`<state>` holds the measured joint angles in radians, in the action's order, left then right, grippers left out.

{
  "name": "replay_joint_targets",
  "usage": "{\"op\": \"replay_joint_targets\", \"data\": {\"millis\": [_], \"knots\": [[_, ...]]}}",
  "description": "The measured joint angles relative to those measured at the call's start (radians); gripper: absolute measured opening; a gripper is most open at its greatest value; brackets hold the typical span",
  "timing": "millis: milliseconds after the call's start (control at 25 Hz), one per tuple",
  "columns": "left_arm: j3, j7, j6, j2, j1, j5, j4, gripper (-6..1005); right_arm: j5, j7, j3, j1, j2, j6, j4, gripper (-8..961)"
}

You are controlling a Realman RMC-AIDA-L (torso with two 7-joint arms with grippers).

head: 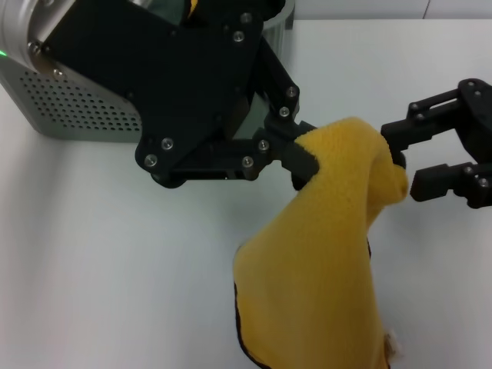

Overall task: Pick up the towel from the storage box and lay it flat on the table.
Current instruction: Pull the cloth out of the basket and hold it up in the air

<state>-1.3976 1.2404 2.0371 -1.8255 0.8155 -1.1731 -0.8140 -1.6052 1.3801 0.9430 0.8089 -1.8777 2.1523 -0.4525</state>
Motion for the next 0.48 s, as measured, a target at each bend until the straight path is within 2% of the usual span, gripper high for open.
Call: {"op": "replay_joint_targets", "data": {"millis": [120,280,480], "knots": [[0.0,0.007,0.0,0.0,-0.007,0.005,-0.018,28,0.0,0.012,-0.009,-0.019,0.01,-0.004,0.0,507],[0.001,0.021,0.0,-0.007,-0.009,0.008,-0.073,29,-0.001,0.02,-0.011,-0.032,0.017,-0.019,0.001,462],[0.009,0.025,0.0,-0.02,-0.002,0.008,-0.116,29,-0.006,0.021,-0.002,-0.034,0.011,-0.022,0.001,447]]}}
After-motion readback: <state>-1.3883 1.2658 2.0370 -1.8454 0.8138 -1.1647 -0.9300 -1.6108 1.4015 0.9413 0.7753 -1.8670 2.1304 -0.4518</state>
